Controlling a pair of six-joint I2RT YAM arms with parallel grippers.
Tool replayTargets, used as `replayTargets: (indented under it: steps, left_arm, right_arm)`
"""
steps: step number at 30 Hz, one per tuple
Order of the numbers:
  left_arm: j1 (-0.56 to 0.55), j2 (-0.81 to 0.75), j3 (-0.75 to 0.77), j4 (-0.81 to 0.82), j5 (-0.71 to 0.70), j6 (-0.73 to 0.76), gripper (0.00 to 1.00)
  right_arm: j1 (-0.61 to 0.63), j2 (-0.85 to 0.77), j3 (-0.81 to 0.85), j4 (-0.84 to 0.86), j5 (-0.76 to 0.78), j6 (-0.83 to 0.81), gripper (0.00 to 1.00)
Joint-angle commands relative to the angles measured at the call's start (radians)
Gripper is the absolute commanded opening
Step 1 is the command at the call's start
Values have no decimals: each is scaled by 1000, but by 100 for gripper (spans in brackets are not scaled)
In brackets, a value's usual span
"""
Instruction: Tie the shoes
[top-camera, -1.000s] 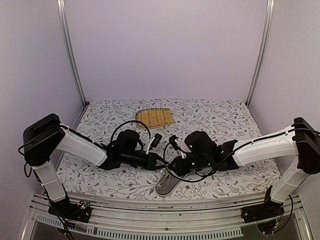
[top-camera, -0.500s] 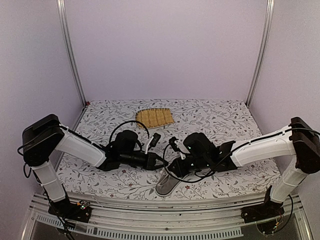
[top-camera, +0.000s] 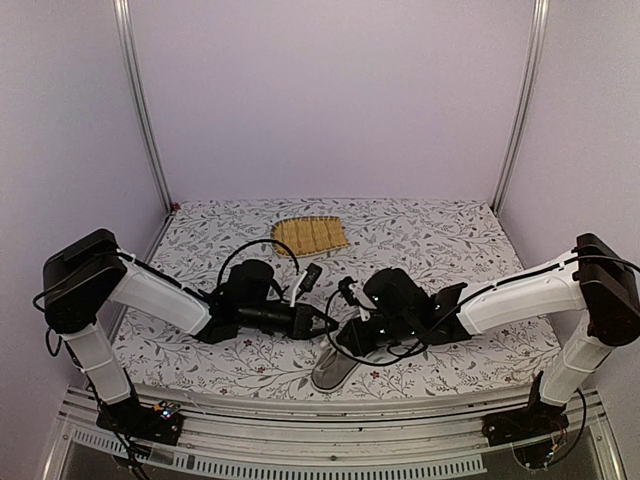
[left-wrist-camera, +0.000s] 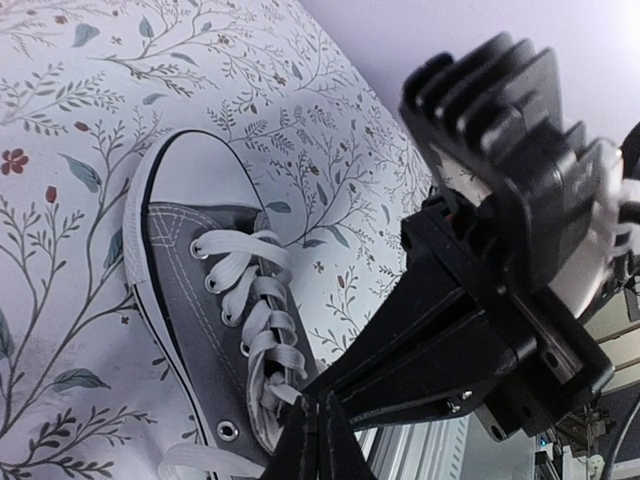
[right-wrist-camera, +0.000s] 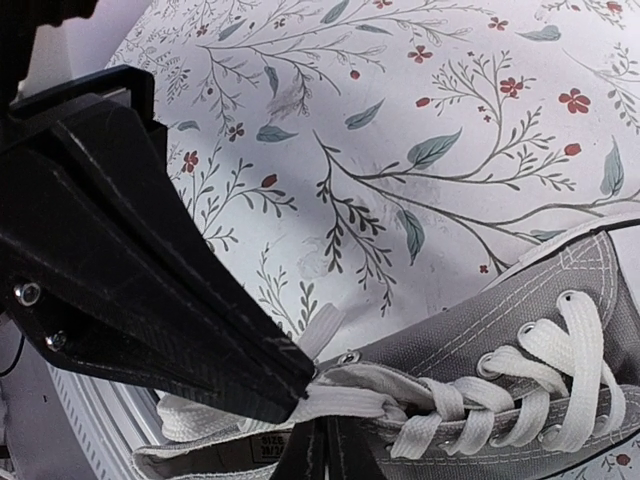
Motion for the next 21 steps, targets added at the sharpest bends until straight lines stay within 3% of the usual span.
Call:
replayTargets:
  steps: [1, 7, 18, 21]
  left_arm:
    - [-14, -7, -3, 37, 28, -8, 0]
    - [-25, 0, -7, 39, 32, -18, 0]
    - [-16, -27, -10, -20, -20, -2, 0]
    - [-5, -61, 0, -66, -53, 24, 8]
  right_arm:
    - [1, 16, 9, 15, 53, 44, 2]
    - [1, 20, -8, 110, 77, 89, 2]
    - [1, 20, -40, 127, 84, 102, 2]
    - [1, 15, -54, 129, 80, 111, 2]
